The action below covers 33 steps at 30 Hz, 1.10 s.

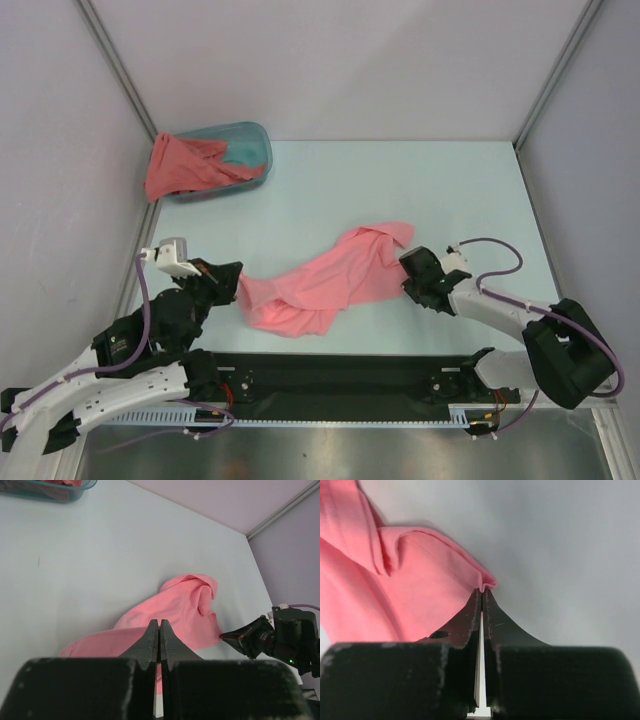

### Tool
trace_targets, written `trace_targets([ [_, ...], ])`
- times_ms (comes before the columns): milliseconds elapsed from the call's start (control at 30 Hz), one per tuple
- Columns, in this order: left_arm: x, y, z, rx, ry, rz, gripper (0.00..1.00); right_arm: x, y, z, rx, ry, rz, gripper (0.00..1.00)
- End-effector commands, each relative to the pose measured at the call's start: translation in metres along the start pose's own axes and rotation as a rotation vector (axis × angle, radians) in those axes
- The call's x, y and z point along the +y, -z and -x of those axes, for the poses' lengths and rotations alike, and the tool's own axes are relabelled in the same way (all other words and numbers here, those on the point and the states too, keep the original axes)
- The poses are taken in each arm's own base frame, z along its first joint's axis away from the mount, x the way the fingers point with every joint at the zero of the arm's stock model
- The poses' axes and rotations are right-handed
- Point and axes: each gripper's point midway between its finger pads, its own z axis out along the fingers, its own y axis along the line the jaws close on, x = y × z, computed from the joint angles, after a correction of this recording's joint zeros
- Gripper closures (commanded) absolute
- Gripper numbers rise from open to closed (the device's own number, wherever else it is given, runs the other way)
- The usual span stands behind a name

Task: Fold and stack the t-shirts
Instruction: Flatten the tshirt out

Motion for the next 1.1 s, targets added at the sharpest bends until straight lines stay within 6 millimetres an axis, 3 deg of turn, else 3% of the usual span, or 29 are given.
trace_targets([
  [0,-0.004,-0.001,0.013,-0.048,0.012,0.001,0.99,0.012,0.014,0.036,-0.135,0.082,0.051,1.00],
  [100,-0.017,-0.008,0.023,-0.081,-0.029,-0.011,1.00,0.043,0.044,0.086,-0.272,0.093,0.138,1.00],
  [167,-0.031,-0.012,0.040,-0.134,-0.075,-0.029,1.00,0.064,0.065,0.131,-0.387,0.133,0.207,1.00],
  [200,-0.038,-0.021,0.039,-0.135,-0.127,-0.013,1.00,0.082,0.081,0.155,-0.438,0.126,0.258,1.00],
  [233,-0.045,-0.021,0.055,-0.166,-0.176,-0.005,1.00,0.098,0.093,0.175,-0.482,0.183,0.310,1.00],
  [300,-0.059,-0.029,0.072,-0.193,-0.221,0.005,1.00,0.104,0.103,0.224,-0.564,0.164,0.308,1.00],
  [333,-0.077,-0.037,0.080,-0.186,-0.275,-0.007,1.00,0.128,0.123,0.246,-0.594,0.192,0.391,1.00],
  [400,-0.083,-0.049,0.097,-0.188,-0.301,0.013,1.00,0.131,0.129,0.293,-0.655,0.164,0.379,1.00],
  [433,-0.095,-0.054,0.110,-0.194,-0.303,0.009,0.99,0.151,0.155,0.317,-0.703,0.158,0.451,1.00],
  [467,-0.098,-0.057,0.118,-0.202,-0.300,0.000,1.00,0.155,0.164,0.334,-0.739,0.167,0.459,1.00],
  [500,-0.103,-0.059,0.125,-0.215,-0.298,-0.010,1.00,0.155,0.154,0.351,-0.750,0.165,0.432,1.00],
  [567,-0.119,-0.061,0.143,-0.250,-0.297,-0.057,1.00,0.169,0.177,0.389,-0.839,0.156,0.456,1.00],
  [633,-0.131,-0.058,0.159,-0.277,-0.293,-0.085,0.99,0.176,0.176,0.419,-0.896,0.156,0.447,1.00],
  [667,-0.136,-0.065,0.157,-0.269,-0.307,-0.086,1.00,0.180,0.179,0.428,-0.917,0.158,0.453,1.00],
  [700,-0.141,-0.067,0.159,-0.268,-0.313,-0.102,1.00,0.188,0.194,0.440,-0.961,0.166,0.475,1.00],
  [867,-0.155,-0.082,0.189,-0.328,-0.346,-0.070,0.99,0.215,0.197,0.469,-1.057,0.157,0.546,1.00],
  [900,-0.155,-0.093,0.187,-0.325,-0.368,-0.049,1.00,0.223,0.211,0.476,-1.095,0.150,0.580,1.00],
  [933,-0.157,-0.093,0.201,-0.354,-0.371,-0.039,1.00,0.229,0.205,0.478,-1.091,0.148,0.593,1.00],
  [1000,-0.150,-0.105,0.221,-0.398,-0.394,0.050,1.00,0.237,0.222,0.488,-1.141,0.125,0.629,1.00],
  [1067,-0.142,-0.112,0.239,-0.431,-0.422,0.134,1.00,0.242,0.223,0.495,-1.163,0.116,0.630,1.00],
])
